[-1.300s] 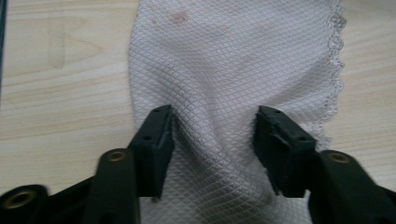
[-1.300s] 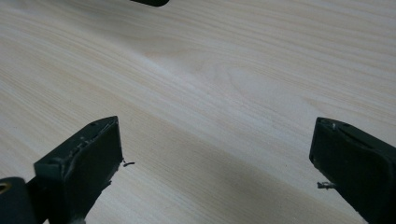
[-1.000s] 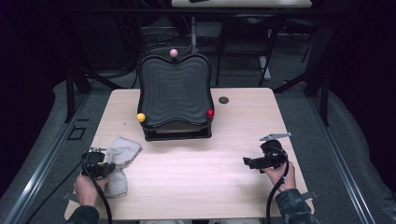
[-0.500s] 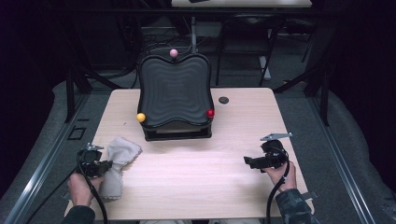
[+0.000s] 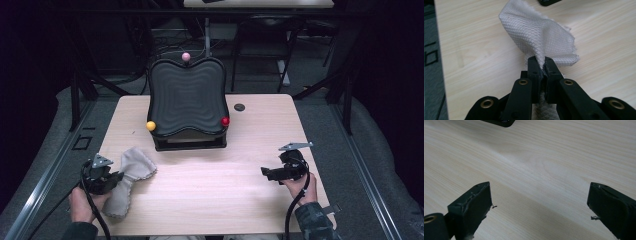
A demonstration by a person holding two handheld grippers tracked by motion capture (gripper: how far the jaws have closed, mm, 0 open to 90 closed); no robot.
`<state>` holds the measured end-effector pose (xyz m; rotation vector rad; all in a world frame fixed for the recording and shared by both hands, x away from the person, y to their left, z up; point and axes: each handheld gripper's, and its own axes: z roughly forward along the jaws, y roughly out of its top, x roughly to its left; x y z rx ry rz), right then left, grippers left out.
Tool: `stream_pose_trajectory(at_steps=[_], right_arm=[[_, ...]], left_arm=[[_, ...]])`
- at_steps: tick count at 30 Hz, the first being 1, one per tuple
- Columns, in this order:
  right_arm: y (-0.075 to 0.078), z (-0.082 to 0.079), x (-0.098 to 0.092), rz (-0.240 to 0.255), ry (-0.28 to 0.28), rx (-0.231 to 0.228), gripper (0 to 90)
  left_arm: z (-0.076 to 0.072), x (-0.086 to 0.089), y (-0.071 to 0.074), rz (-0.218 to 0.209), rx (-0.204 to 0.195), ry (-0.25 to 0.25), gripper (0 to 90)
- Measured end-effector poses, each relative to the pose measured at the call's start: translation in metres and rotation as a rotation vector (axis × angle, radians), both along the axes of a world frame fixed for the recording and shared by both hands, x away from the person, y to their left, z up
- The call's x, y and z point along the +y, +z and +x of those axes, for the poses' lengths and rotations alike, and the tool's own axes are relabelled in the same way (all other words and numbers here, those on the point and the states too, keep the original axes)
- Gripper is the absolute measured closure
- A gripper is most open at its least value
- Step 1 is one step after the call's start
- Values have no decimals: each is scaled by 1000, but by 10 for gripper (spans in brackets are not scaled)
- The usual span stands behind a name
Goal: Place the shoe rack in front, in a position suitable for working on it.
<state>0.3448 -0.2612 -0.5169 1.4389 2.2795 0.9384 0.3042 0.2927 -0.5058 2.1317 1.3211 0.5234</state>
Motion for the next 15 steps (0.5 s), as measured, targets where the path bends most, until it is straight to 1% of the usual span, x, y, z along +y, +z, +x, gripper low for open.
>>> stream_pose_trajectory(at_steps=[2, 4, 5, 6, 8, 9, 10, 11, 12, 13, 14, 15], right_arm=[[0, 0, 0, -1, 4, 1, 49], [0, 0, 0, -2, 2, 0, 49], [0, 0, 0, -4, 2, 2, 49], [0, 0, 0, -4, 2, 2, 49], [0, 0, 0, -5, 2, 2, 50], [-1, 0, 1, -2, 3, -1, 50], [-1, 0, 1, -2, 3, -1, 50], [-1, 0, 1, 0, 4, 0, 49], [-1, 0, 1, 0, 7, 1, 50], [-1, 0, 1, 0, 7, 1, 50], [-1, 0, 2, 0, 6, 1, 50], [-2, 1, 2, -3, 6, 0, 50]], left_arm=[[-1, -5, 2, -22, -3, -34, 855], [-2, -10, 4, -30, -9, -60, 855], [-4, -16, 6, -41, -17, -102, 855], [-4, -16, 6, -41, -17, -102, 855], [-5, -23, 8, -42, -26, -134, 855], [-7, -29, 11, -52, -27, -163, 855], [-7, -29, 11, -52, -27, -163, 855], [-8, -32, 11, -55, -31, -181, 855], [-9, -37, 13, -63, -37, -212, 855], [-9, -37, 13, -63, -37, -212, 855], [-9, -40, 13, -68, -38, -232, 855], [-10, -46, 14, -62, -45, -271, 855]])
